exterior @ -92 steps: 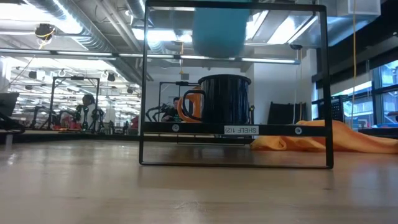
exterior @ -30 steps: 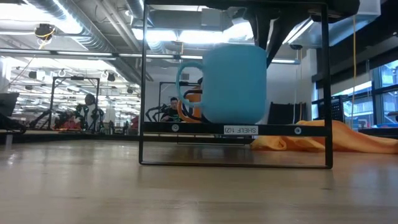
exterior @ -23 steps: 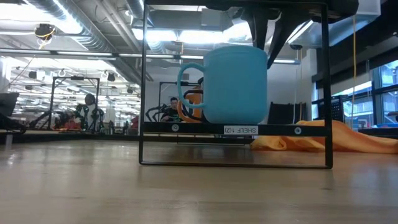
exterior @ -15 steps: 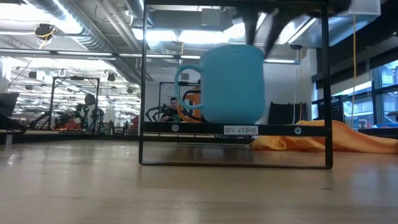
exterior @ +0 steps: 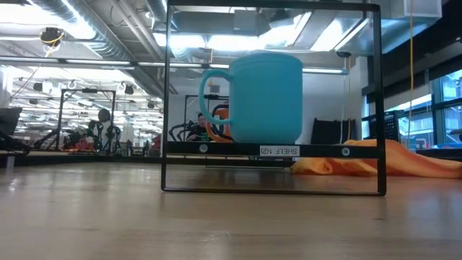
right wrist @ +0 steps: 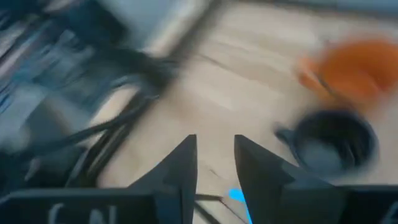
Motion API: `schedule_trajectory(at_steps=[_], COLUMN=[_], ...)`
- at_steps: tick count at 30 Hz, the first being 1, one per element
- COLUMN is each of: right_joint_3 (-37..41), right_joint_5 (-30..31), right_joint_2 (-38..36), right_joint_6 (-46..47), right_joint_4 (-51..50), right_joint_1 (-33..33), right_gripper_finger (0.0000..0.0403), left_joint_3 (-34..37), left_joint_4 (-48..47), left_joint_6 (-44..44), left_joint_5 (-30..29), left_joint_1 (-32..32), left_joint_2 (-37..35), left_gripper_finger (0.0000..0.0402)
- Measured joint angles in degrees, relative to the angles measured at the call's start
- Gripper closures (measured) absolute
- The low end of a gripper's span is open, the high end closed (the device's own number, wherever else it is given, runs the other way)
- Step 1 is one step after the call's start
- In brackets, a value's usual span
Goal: Stack small to large cups/mugs on shelf
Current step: Return to Home Position
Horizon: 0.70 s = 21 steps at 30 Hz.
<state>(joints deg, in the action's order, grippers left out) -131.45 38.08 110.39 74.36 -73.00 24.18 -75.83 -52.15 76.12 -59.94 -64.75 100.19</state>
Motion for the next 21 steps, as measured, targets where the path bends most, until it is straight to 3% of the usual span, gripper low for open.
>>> schedule_trajectory(at_steps=[3,6,8,11,14,17,21], right_joint_3=[2.4,2.2,2.3,2.3,2.2,2.2,2.2], right_joint_5=[-3.2,-8.2,-7.7,-4.9,-4.1,-4.3,-11.5], right_joint_2=[-3.9,-5.3,-5.7,-6.3,-6.5,-5.9,-3.5], right_joint_6=[-18.7,-20.9,-26.6,-39.1,-47.3,-51.3,-51.3], right_joint_4=[8.6,13.6,17.4,25.7,32.4,32.8,28.7], right_joint_1=[1.3,2.2,3.4,6.1,8.6,11.8,16.5], right_gripper_finger=[0.0295,0.0295,0.0295,0.0295,0.0295,0.0295,0.0295], left_joint_3=[0.0,-0.1,-0.1,-0.1,-0.2,-0.1,0.4], left_joint_4=[12.0,27.4,35.2,39.8,41.1,42.7,50.4], left_joint_6=[-23.2,-43.3,-51.6,-54.4,-49.2,-52.4,-56.3], left_joint_5=[3.0,8.8,7.7,2.5,3.4,11.5,19.1], left_joint_1=[3.5,7.0,8.5,9.3,9.4,9.2,9.6], left_joint_2=[-8.2,-15.4,-18.7,-23.2,-26.4,-27.3,-25.3], left_gripper_finger=[0.0401,0.0401,0.0401,0.0401,0.0401,0.0401,0.0398])
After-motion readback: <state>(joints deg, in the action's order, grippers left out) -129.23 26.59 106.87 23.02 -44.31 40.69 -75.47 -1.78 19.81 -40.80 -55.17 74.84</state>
